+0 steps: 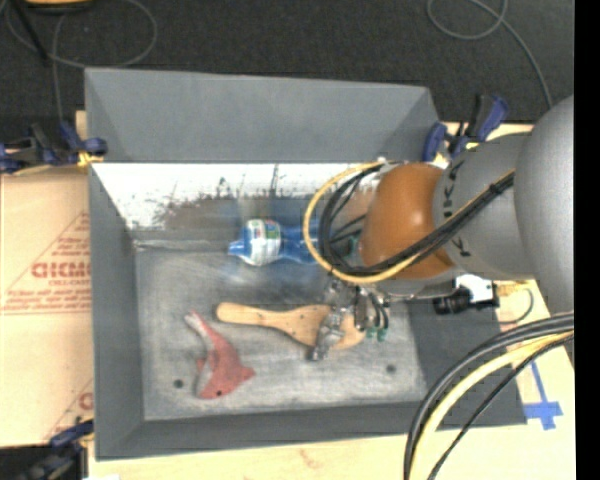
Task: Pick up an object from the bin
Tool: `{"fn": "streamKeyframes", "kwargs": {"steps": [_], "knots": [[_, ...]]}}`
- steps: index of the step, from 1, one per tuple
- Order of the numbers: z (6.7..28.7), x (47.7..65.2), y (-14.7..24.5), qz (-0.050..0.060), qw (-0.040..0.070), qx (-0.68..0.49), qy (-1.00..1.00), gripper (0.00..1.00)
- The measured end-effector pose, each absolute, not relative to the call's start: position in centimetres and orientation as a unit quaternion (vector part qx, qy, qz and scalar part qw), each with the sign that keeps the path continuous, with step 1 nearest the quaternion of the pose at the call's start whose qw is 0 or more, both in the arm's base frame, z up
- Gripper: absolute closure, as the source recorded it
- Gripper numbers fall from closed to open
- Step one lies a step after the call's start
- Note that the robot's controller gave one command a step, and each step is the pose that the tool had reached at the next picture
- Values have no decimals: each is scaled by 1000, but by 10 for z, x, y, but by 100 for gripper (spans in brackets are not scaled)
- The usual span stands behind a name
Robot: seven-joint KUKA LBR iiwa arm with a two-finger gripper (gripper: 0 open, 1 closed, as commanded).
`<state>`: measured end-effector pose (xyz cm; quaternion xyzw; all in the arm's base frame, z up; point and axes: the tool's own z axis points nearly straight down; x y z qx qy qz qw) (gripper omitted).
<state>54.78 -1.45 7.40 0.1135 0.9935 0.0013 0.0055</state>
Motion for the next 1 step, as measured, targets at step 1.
{"fn": "streamKeyframes", "kwargs": {"steps": [1], "knots": [[75,548,-15,1,5,113,994,100]]}}
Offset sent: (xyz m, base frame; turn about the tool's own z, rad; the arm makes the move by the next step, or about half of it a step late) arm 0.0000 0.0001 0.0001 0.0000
